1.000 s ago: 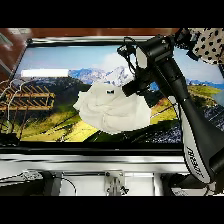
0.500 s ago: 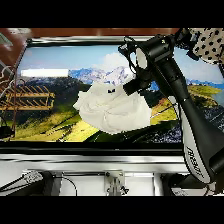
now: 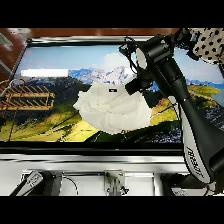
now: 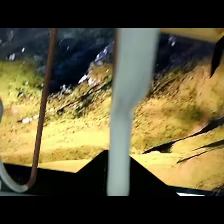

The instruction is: Fold the shirts.

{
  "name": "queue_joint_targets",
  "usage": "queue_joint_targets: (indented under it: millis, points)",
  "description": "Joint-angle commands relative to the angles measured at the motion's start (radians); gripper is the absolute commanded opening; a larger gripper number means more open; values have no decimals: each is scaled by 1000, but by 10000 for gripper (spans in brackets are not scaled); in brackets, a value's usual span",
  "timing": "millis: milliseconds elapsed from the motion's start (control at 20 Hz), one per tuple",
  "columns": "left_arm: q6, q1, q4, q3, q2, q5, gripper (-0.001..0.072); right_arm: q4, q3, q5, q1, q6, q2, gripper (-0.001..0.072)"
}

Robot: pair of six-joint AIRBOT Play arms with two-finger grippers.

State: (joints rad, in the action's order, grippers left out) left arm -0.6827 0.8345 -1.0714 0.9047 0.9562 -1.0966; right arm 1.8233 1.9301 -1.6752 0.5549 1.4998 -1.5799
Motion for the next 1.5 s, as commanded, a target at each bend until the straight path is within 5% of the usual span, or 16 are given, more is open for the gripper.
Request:
queue_joint_targets:
  millis: [0,200,550,1300,1450]
  points:
    - [-20,-163,83,14,-98,-3,57,49,19,7,-14,25,0,86]
    - [-134,-531,74,23,-171,-185,56,78,44,1,-37,49,0,86]
    - [-291,-1012,-257,-6,-228,-500,55,82,45,-48,-36,53,5,85]
    - [-218,-1236,-272,-109,-286,-352,55,122,45,-69,42,10,84,85]
    - [-220,-1236,-402,-108,-275,-315,55,125,45,-103,82,15,107,85]
